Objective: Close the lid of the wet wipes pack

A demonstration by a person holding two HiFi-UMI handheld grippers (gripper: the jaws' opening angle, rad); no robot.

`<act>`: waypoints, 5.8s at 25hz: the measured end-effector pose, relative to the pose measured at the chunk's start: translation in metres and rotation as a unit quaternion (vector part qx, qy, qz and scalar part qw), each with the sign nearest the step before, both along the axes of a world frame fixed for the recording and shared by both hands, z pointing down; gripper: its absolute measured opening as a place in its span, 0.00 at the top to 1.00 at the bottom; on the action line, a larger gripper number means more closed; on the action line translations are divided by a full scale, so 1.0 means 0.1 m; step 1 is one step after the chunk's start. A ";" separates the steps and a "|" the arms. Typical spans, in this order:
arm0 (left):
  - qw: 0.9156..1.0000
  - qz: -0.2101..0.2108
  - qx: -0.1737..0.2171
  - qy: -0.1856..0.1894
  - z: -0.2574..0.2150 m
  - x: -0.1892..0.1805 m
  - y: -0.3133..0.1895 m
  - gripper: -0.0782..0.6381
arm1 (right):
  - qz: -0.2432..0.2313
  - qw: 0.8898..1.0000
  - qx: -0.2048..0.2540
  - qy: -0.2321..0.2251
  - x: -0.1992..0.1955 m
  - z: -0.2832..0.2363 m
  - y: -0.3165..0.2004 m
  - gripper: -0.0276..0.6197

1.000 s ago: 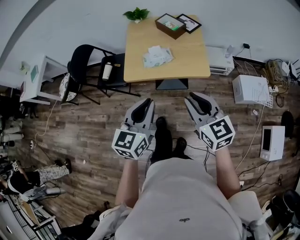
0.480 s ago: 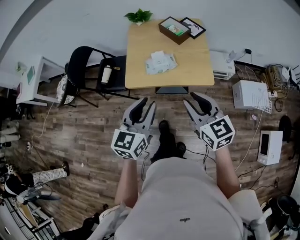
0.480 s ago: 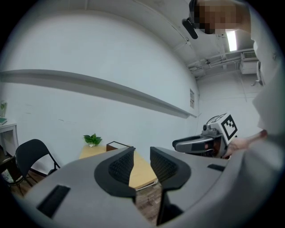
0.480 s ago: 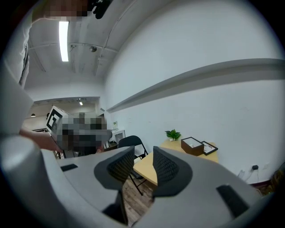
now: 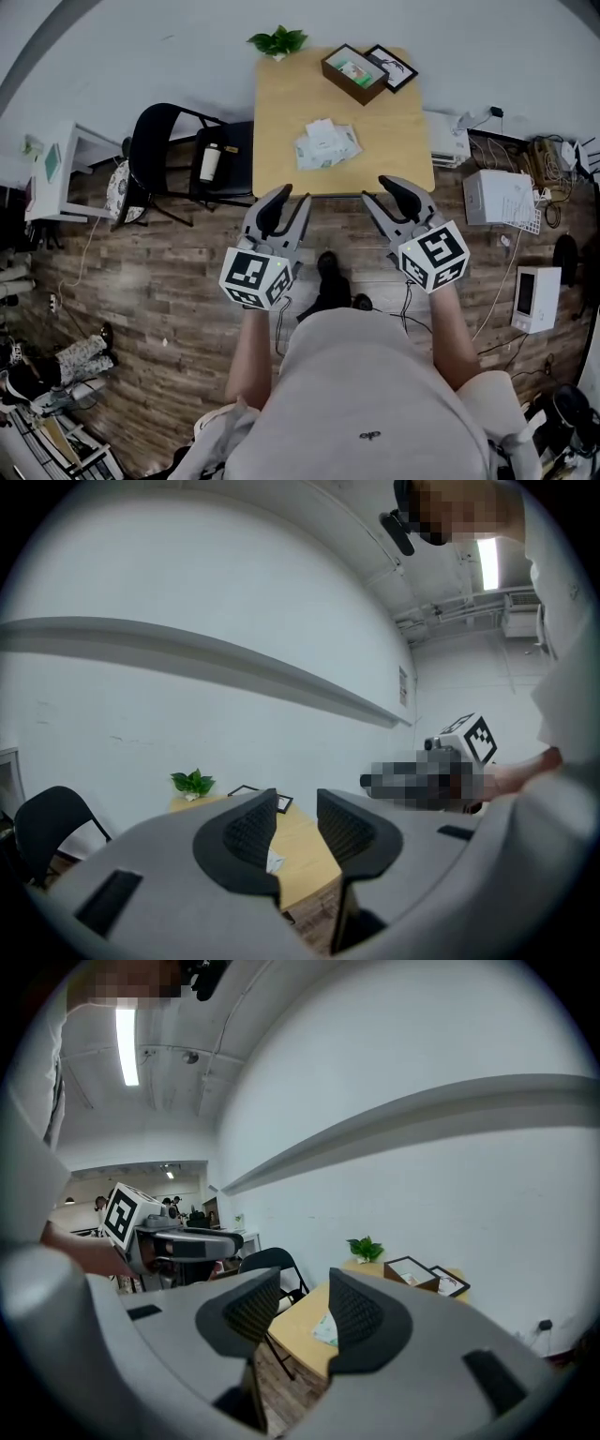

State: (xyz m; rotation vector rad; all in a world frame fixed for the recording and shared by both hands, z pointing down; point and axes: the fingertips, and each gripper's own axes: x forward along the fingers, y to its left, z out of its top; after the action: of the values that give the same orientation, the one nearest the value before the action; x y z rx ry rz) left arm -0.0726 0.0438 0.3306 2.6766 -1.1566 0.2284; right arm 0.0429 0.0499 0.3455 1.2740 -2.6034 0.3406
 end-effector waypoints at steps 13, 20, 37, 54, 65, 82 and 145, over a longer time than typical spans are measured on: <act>0.999 0.028 -0.004 0.029 0.05 -0.26 -0.65 0.73 | 0.016 1.000 -0.010 0.018 -0.28 0.06 -0.59 0.72; 0.998 0.021 -0.029 0.050 0.21 -0.30 -0.73 0.73 | 0.007 0.999 -0.025 0.022 -0.34 0.18 -0.72 0.70; 0.996 -0.064 -0.047 0.027 0.39 -0.34 -1.60 0.72 | -0.117 0.991 -0.054 0.034 -0.46 0.50 -1.87 0.64; 0.984 -0.156 -0.083 0.018 0.71 -0.24 -2.24 0.72 | -0.243 0.961 -0.114 0.069 -0.54 1.26 -2.73 0.59; 0.976 -0.190 -0.108 0.015 0.95 -0.11 -2.43 0.72 | -0.298 0.941 -0.135 0.087 -0.59 1.80 -3.03 0.60; 0.962 -0.233 -0.137 0.021 1.24 -0.19 -2.45 0.72 | -0.337 0.912 -0.197 0.127 -0.73 2.68 -3.25 0.62; 0.951 -0.280 -0.132 -0.003 1.17 -0.40 -2.07 0.72 | -0.319 0.899 -0.238 0.182 -0.66 3.16 -3.32 0.88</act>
State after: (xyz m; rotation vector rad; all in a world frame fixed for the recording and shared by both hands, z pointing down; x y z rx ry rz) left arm -0.1121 -0.1629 0.4479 2.0225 -1.6907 0.2675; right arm -0.0230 -0.2824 0.6619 0.2580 -2.2433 0.5080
